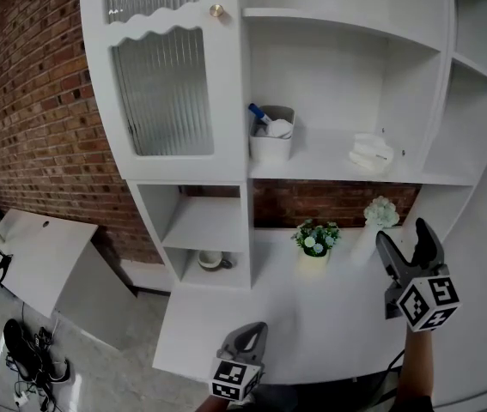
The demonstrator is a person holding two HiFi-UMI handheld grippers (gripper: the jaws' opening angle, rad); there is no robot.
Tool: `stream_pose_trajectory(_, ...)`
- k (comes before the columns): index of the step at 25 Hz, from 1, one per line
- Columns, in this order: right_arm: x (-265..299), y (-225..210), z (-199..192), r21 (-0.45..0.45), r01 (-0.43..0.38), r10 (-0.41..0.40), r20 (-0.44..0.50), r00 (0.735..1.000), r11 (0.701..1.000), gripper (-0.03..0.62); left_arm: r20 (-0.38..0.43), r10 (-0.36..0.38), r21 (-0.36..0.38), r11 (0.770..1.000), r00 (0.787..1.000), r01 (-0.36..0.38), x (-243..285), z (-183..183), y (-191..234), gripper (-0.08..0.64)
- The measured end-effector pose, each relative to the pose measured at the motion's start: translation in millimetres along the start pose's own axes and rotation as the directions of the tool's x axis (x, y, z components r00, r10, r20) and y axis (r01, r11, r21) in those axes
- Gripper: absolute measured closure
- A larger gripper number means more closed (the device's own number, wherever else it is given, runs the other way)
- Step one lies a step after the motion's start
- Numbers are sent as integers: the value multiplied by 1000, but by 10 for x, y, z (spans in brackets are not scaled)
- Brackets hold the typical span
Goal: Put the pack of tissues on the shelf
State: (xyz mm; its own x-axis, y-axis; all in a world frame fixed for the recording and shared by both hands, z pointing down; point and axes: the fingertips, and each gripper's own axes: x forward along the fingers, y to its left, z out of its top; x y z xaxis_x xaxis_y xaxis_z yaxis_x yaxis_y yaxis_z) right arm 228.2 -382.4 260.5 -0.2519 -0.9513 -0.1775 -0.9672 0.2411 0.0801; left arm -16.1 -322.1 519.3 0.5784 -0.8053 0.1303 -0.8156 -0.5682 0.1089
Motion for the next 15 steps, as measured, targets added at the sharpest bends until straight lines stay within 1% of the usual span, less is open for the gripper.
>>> stream_pose_trajectory(3, -187, 49, -212, 2, 1, -1, -29, 1000, 1000, 167, -7, 4, -2, 1000, 1000, -4, -69, -30, -65, 548)
stream_pose_trajectory(5, -291, 103, -358, 24, -7, 9, -44, 999, 1000, 167, -14, 7, -5, 1000, 1000, -7, -114, -43, -105, 548)
stream_pose_trajectory(7, -408, 182, -498, 41, -21, 24, -59, 998, 999, 169, -6, 6, -5, 1000, 1000, -6, -152, -49, -155, 548)
stream_pose_trajectory(11, -639, 329, -752, 41, -38, 41, -89, 995, 998, 169, 7, 15, -6, 1000, 1000, -15, -214, -93, -205, 548)
stream_pose_trajectory(15, -832, 431, -947, 50, -37, 42, -100, 994, 998, 172, 14, 13, -16, 1000, 1000, -13, -242, -98, -281, 548)
